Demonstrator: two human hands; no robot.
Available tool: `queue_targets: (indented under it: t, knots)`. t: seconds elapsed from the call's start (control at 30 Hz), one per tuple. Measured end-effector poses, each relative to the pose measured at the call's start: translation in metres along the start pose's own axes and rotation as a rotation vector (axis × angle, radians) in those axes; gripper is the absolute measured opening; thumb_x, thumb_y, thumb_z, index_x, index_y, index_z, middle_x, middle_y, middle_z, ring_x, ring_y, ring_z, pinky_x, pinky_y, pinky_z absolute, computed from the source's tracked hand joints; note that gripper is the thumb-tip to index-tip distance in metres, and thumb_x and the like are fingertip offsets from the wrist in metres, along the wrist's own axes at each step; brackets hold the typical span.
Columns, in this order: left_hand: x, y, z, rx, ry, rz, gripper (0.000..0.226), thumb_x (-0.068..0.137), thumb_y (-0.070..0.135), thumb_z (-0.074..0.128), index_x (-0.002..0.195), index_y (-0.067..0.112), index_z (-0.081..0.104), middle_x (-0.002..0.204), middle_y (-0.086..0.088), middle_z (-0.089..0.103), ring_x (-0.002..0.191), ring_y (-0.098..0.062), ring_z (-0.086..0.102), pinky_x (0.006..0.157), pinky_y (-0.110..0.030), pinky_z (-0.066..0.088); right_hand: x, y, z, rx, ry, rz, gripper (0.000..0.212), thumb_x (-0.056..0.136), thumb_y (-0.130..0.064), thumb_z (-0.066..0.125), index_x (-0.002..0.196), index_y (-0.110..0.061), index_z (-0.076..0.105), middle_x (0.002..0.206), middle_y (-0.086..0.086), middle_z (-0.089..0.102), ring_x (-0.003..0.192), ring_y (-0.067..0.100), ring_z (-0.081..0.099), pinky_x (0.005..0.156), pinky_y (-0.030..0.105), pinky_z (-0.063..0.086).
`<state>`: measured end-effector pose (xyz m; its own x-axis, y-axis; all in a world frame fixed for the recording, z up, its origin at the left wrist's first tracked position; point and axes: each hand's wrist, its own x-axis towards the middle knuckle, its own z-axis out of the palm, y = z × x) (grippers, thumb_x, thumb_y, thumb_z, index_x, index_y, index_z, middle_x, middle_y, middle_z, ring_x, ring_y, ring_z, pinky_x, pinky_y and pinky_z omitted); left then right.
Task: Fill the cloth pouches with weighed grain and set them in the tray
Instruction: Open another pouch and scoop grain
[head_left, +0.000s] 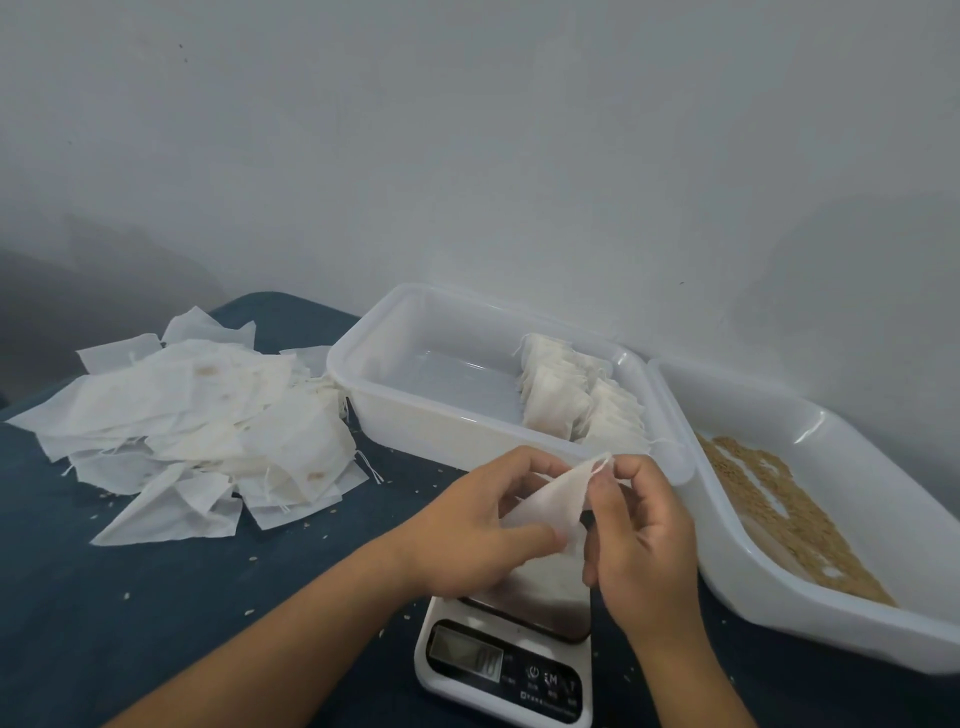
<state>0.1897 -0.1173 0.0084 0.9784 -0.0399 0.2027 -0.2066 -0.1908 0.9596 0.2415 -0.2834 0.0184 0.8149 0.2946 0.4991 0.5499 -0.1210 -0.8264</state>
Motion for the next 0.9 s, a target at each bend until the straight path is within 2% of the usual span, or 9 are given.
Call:
queue_targets:
  t: [0.17, 0.3, 0.4, 0.47, 0.57, 0.67, 0.77, 0.83, 0.9]
  knots:
    - [-0.001, 0.000, 0.000, 0.081, -0.015, 0.046, 0.062, 0.079, 0.033, 0.081, 0.132, 0.047, 0.053, 0.129, 0.018, 0.065, 0.122, -0.004, 0.061, 0.101, -0.031, 0.053, -0.001, -0.004, 0.004, -0.083, 0.012, -0.017, 0.018, 0.099, -0.044, 0.059, 0.087, -0.033, 0.068, 0.066, -0.003, 0.071, 0.041, 0.013, 0.059, 0.040, 0.022, 0.046]
    - [-0.002, -0.002, 0.005, 0.236, -0.004, 0.107, 0.068, 0.083, 0.024, 0.075, 0.141, 0.044, 0.046, 0.130, 0.024, 0.060, 0.122, 0.001, 0.058, 0.098, -0.020, 0.049, -0.001, -0.003, 0.004, -0.129, 0.071, 0.013, 0.018, 0.093, -0.047, 0.061, 0.090, -0.034, 0.073, 0.072, -0.010, 0.074, 0.043, 0.011, 0.061, 0.045, 0.018, 0.048]
    - [-0.001, -0.006, 0.007, 0.349, 0.113, 0.097, 0.067, 0.089, 0.021, 0.063, 0.148, 0.042, 0.040, 0.134, 0.022, 0.056, 0.124, 0.002, 0.053, 0.100, -0.023, 0.050, 0.000, 0.000, 0.002, -0.150, 0.091, 0.036, 0.017, 0.095, -0.046, 0.062, 0.092, -0.035, 0.075, 0.072, -0.010, 0.073, 0.045, 0.012, 0.062, 0.049, 0.018, 0.049]
    - [-0.001, -0.009, 0.007, 0.399, 0.141, 0.064, 0.073, 0.089, 0.032, 0.067, 0.152, 0.046, 0.032, 0.139, 0.022, 0.051, 0.125, 0.005, 0.050, 0.103, -0.027, 0.050, 0.002, 0.001, 0.001, -0.162, 0.112, 0.061, 0.016, 0.097, -0.044, 0.063, 0.090, -0.036, 0.075, 0.071, -0.010, 0.072, 0.045, 0.011, 0.062, 0.051, 0.018, 0.050]
    - [-0.003, -0.010, 0.011, 0.473, 0.049, 0.069, 0.089, 0.081, 0.053, 0.072, 0.154, 0.051, 0.020, 0.146, 0.024, 0.043, 0.130, 0.008, 0.042, 0.108, -0.025, 0.044, 0.003, 0.004, 0.000, -0.183, 0.141, 0.094, 0.018, 0.097, -0.042, 0.063, 0.085, -0.034, 0.074, 0.068, -0.010, 0.072, 0.043, 0.010, 0.061, 0.051, 0.017, 0.050]
    - [-0.003, -0.009, 0.015, 0.506, 0.107, 0.124, 0.071, 0.096, 0.047, 0.062, 0.157, 0.041, 0.027, 0.150, 0.018, 0.046, 0.133, 0.003, 0.044, 0.110, -0.025, 0.042, 0.003, 0.005, 0.000, -0.181, 0.130, 0.097, 0.019, 0.098, -0.039, 0.063, 0.085, -0.032, 0.075, 0.067, -0.008, 0.071, 0.042, 0.010, 0.060, 0.049, 0.019, 0.050]
    - [-0.002, -0.007, 0.014, 0.453, 0.245, 0.164, 0.041, 0.109, 0.033, 0.047, 0.149, 0.031, 0.047, 0.140, 0.017, 0.058, 0.126, 0.003, 0.051, 0.107, -0.021, 0.043, 0.003, 0.005, 0.000, -0.148, 0.109, 0.100, 0.021, 0.100, -0.039, 0.061, 0.086, -0.030, 0.075, 0.065, -0.006, 0.070, 0.042, 0.012, 0.059, 0.049, 0.023, 0.051]
    - [0.000, -0.006, 0.011, 0.325, 0.303, 0.140, 0.027, 0.110, 0.025, 0.044, 0.128, 0.025, 0.065, 0.113, 0.018, 0.067, 0.108, 0.001, 0.060, 0.095, -0.022, 0.048, 0.004, 0.005, 0.000, -0.097, 0.098, 0.117, 0.023, 0.100, -0.040, 0.061, 0.083, -0.031, 0.073, 0.064, -0.008, 0.070, 0.041, 0.012, 0.056, 0.047, 0.022, 0.049]
    - [0.002, -0.007, 0.009, 0.250, 0.329, 0.080, 0.028, 0.111, 0.025, 0.041, 0.106, 0.017, 0.067, 0.090, 0.010, 0.065, 0.087, -0.008, 0.061, 0.085, -0.034, 0.053, 0.005, 0.004, -0.001, -0.035, 0.063, 0.134, 0.025, 0.100, -0.042, 0.060, 0.082, -0.030, 0.072, 0.061, -0.004, 0.067, 0.040, 0.014, 0.053, 0.046, 0.023, 0.047]
